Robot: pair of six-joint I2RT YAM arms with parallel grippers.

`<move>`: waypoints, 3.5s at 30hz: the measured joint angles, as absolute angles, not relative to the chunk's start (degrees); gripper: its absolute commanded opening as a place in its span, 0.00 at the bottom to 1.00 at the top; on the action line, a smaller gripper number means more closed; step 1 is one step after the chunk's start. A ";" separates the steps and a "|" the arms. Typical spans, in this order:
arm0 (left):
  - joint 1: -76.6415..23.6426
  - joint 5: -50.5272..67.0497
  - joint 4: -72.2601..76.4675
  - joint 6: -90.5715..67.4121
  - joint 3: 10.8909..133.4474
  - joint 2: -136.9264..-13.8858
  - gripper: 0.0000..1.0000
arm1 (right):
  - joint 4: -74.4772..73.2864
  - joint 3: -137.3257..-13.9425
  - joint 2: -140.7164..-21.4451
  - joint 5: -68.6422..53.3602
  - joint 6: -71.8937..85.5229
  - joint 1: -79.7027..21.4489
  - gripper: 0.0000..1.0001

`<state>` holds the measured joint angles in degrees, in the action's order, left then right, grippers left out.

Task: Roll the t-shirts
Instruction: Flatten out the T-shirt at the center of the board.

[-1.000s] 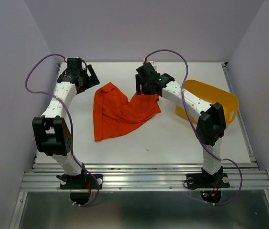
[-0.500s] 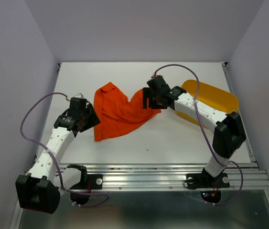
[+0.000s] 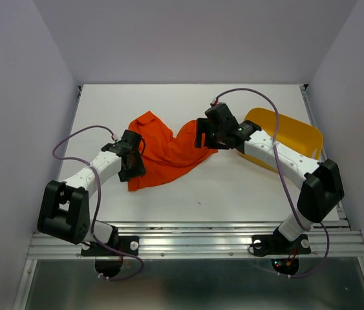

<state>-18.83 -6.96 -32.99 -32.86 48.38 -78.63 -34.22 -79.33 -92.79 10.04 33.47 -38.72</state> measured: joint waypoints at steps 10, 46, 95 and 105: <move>-19.07 -10.31 -31.11 -33.52 48.38 -84.60 0.50 | -33.95 -78.59 -92.62 10.04 33.91 -38.72 0.81; -5.34 -5.63 -34.63 -24.03 62.96 -82.06 0.00 | -31.64 -73.34 -105.91 10.37 33.87 -39.13 0.69; 1.98 8.12 -39.33 -24.77 99.48 -70.06 0.00 | -40.75 -109.84 -85.17 25.61 21.06 -39.92 0.01; 2.92 10.79 -35.64 -26.33 110.89 -86.46 0.00 | -38.94 -121.30 -100.55 28.71 12.10 -38.96 0.01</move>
<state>2.92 10.79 -35.64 -26.33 110.89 -86.46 -38.94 -121.30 -100.55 28.71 12.10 -38.96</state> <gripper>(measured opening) 0.033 0.049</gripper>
